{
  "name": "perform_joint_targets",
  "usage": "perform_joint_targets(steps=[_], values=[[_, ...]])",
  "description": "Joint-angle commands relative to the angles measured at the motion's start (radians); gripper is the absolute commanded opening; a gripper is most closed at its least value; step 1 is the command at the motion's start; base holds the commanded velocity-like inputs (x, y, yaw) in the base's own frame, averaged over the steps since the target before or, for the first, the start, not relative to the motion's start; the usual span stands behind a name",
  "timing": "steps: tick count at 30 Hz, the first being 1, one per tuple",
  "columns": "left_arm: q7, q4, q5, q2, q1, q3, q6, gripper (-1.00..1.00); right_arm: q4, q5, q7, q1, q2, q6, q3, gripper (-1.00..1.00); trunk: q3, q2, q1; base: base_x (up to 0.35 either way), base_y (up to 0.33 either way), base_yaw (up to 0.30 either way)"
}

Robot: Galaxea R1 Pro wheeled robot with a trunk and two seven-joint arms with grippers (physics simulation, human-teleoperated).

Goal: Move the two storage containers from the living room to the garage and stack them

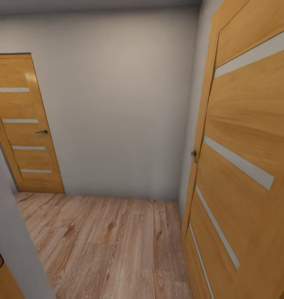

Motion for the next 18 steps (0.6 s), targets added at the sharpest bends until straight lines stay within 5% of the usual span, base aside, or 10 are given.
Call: perform_joint_targets(steps=[1, 18], values=[[0.003, 0.001, 0.007, 0.0, -0.001, -0.008, -0.002, 1.0, 0.002, -0.01, -0.002, -0.001, 0.0, -0.005, 0.009, 1.0, -0.001, -0.001, 0.0, 0.009, 0.0, 0.26], [0.003, 0.0, 0.008, -0.001, -0.001, -0.008, -0.002, 1.0, 0.003, -0.009, -0.001, -0.001, -0.001, -0.007, 0.009, 1.0, -0.001, -0.001, 0.0, 0.001, 0.0, 0.034]])
